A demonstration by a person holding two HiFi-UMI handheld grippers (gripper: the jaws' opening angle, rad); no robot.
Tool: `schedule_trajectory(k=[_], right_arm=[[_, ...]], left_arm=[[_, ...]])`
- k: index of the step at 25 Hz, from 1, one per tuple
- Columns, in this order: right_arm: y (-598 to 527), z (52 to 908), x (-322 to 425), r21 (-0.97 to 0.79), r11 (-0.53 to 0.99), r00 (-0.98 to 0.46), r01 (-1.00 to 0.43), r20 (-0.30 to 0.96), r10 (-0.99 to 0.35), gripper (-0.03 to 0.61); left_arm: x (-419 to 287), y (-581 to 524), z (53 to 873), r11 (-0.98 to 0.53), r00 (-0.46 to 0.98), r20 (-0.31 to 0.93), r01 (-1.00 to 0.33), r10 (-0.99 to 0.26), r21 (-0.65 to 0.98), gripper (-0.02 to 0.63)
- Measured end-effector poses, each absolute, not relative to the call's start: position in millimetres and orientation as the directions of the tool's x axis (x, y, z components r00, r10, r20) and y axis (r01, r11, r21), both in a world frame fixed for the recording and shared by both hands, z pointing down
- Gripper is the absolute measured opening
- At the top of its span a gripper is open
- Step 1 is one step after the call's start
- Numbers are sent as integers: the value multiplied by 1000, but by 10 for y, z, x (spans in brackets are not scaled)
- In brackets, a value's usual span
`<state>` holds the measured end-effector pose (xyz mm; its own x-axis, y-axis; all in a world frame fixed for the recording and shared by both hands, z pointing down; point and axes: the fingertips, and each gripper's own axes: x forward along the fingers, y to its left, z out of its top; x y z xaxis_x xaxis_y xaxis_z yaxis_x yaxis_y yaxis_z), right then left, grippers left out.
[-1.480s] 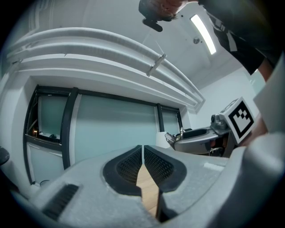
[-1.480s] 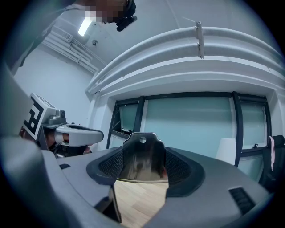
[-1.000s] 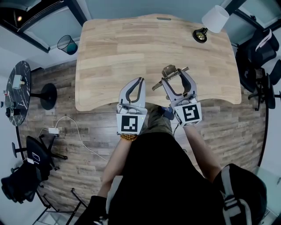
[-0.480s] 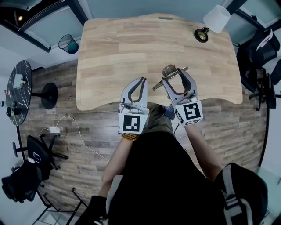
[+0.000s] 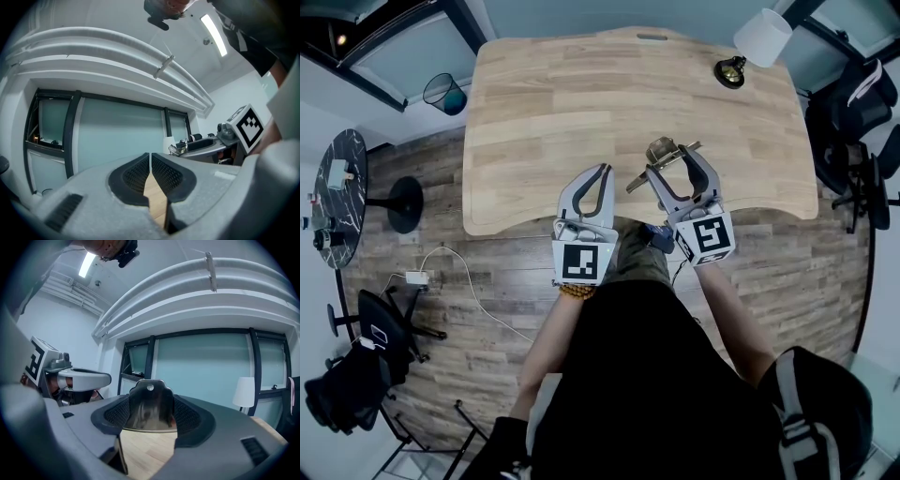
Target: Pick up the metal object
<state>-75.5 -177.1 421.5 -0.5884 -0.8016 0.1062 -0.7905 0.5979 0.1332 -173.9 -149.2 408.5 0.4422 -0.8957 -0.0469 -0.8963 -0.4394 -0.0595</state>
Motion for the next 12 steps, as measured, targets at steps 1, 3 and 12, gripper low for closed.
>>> schedule_trajectory(k=[1,3,12], right_arm=[[-1767,4221,-757,135,598,-589,-790,109,-801,285],[-1763,4236,-751,135,594,-583,-793,113,-804,285],[-1775,4293,-733,129,582,-568,-803,128,-813,285]], left_arm=[[-1743,-1490,4089,-440,443,-46,-896,-895,-61,31],[-1751,-1484,4098,-440,443,-42,-895,-895,-65,31],[-1766,-1484,4107,-442,444,-39,-895,-895,-62,31]])
